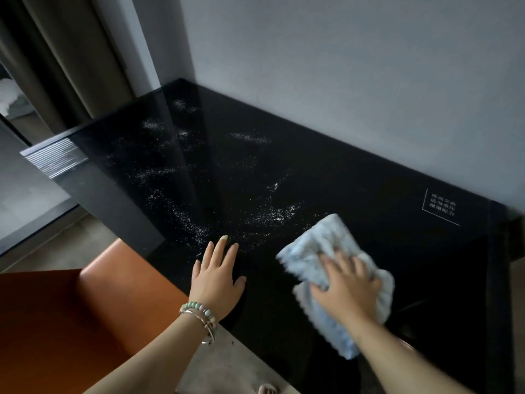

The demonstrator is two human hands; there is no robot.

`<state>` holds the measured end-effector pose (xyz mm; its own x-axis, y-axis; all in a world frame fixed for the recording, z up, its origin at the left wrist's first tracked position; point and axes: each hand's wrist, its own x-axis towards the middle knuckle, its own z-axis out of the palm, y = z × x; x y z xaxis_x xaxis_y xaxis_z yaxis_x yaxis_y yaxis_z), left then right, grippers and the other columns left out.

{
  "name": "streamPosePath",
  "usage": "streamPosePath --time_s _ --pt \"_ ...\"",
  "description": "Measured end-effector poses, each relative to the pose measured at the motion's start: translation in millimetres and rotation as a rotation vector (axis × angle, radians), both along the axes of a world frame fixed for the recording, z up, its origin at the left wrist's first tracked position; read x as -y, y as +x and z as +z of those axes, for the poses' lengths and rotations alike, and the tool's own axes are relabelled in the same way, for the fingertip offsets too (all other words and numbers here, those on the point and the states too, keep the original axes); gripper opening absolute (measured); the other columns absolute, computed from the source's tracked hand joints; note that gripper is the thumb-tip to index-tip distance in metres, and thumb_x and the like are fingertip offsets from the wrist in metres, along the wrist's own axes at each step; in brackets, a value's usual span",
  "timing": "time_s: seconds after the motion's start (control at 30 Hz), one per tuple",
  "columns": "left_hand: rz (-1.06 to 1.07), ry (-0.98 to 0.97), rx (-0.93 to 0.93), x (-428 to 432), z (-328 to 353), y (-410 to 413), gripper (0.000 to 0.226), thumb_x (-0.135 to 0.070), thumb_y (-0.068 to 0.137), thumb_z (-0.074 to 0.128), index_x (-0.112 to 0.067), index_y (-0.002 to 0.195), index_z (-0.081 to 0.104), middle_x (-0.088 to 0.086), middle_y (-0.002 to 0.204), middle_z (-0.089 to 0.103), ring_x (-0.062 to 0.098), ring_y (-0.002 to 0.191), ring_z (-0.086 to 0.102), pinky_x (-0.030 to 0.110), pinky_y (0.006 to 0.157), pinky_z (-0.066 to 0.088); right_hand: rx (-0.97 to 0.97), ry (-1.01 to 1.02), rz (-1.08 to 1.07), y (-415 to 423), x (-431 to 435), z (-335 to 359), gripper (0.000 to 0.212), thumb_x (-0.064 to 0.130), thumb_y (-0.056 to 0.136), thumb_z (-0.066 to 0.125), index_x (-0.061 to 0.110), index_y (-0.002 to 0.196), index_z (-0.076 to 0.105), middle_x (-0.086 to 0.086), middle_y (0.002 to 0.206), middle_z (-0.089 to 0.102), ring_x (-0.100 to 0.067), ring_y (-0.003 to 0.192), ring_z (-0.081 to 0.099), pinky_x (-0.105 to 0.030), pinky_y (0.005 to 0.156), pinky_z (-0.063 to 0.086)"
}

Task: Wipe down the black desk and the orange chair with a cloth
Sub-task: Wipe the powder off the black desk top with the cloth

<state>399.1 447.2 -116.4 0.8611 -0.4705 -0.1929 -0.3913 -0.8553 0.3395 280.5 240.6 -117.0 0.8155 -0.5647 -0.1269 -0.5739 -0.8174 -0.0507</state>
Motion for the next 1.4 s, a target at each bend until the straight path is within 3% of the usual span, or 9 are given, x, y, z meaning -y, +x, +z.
streamPosePath --time_s 0.17,0.33,0.43,0.57,0.77,0.9,1.1,1.27,1.4 --pt "0.091 -0.098 0.001 12.2 -1.0 0.2 0.053 -0.044 0.096 0.032 -0.030 0.146 0.019 -0.009 0.156 0.001 0.016 0.144 -0.006 0.041 0.116 0.009 0.182 0.008 0.549 -6.9 -50.0 5.0 0.056 0.062 0.055 0.039 0.041 0.101 0.065 0.012 0.106 0.066 -0.019 0.088 0.065 -0.041 0.063 0.051" --pt "0.096 -0.083 0.021 22.8 -1.4 1.7 0.053 -0.044 0.097 0.031 -0.030 0.146 0.018 -0.009 0.156 0.002 0.016 0.144 -0.007 0.041 0.116 0.006 0.149 -0.012 -0.050 -17.8 48.5 3.4 0.044 0.050 0.080 0.048 0.041 0.122 0.050 0.010 0.128 0.053 -0.022 0.123 0.042 -0.051 0.095 0.034" --pt "0.104 -0.072 0.004 29.9 -1.3 -2.4 0.053 -0.043 0.097 0.031 -0.029 0.146 0.017 -0.009 0.156 0.002 0.016 0.144 -0.009 0.040 0.116 0.004 0.248 0.067 -0.384 -3.1 78.0 3.7 0.036 0.046 0.082 0.041 0.036 0.116 0.048 0.005 0.123 0.055 -0.026 0.123 0.036 -0.055 0.096 0.026" --pt "0.086 -0.079 0.028 36.9 -1.5 -2.9 0.053 -0.041 0.097 0.032 -0.029 0.146 0.016 -0.009 0.156 0.001 0.016 0.144 -0.009 0.040 0.116 0.003 0.153 0.077 -0.275 44.6 53.9 3.0 0.043 0.047 0.084 0.039 0.038 0.126 0.043 0.008 0.131 0.047 -0.023 0.125 0.031 -0.053 0.097 0.026" --pt "0.077 0.017 -0.037 32.9 -7.1 8.2 0.069 -0.048 0.089 0.044 -0.031 0.147 0.009 -0.011 0.156 -0.009 0.017 0.143 -0.013 0.045 0.115 0.003 0.319 0.134 0.427 42.4 -8.0 1.2 0.041 0.040 0.066 0.063 0.035 0.107 0.063 0.017 0.108 0.062 -0.020 0.104 0.055 -0.043 0.081 0.036" --pt "0.045 0.055 -0.001 29.5 -7.7 23.9 0.086 -0.062 0.080 0.050 -0.035 0.147 0.004 -0.015 0.153 -0.016 0.016 0.141 -0.018 0.046 0.114 -0.001 0.629 0.133 0.108 40.1 50.5 13.4 0.030 0.015 0.058 0.078 0.015 0.086 0.066 -0.009 0.079 0.066 -0.037 0.077 0.063 -0.046 0.066 0.050" --pt "-0.022 0.138 -0.007 40.2 -3.2 48.0 0.102 -0.070 0.069 0.056 -0.035 0.146 -0.002 -0.012 0.153 -0.020 0.020 0.141 -0.019 0.052 0.113 -0.001 0.214 0.119 -0.485 63.8 138.4 8.8 0.053 0.045 0.084 0.046 0.026 0.132 0.036 -0.002 0.135 0.044 -0.030 0.124 0.035 -0.058 0.100 0.026" --pt "-0.024 0.153 -0.012 45.6 -3.0 67.7 0.098 -0.071 0.072 0.051 -0.035 0.146 -0.002 -0.012 0.154 -0.017 0.018 0.142 -0.015 0.051 0.113 -0.003 0.094 0.081 -0.395 103.4 131.2 2.2 0.062 0.056 0.079 0.034 0.035 0.137 0.028 0.003 0.146 0.031 -0.029 0.132 0.024 -0.059 0.103 0.023" --pt "0.062 0.132 0.001 46.1 -4.7 83.6 0.076 -0.067 0.085 0.033 -0.032 0.147 0.005 -0.001 0.157 -0.002 0.020 0.144 -0.004 0.046 0.115 -0.001 0.103 0.017 -0.016 115.9 89.5 -2.8 0.052 0.048 0.079 0.042 0.040 0.130 0.039 0.009 0.144 0.035 -0.020 0.134 0.024 -0.053 0.101 0.023"
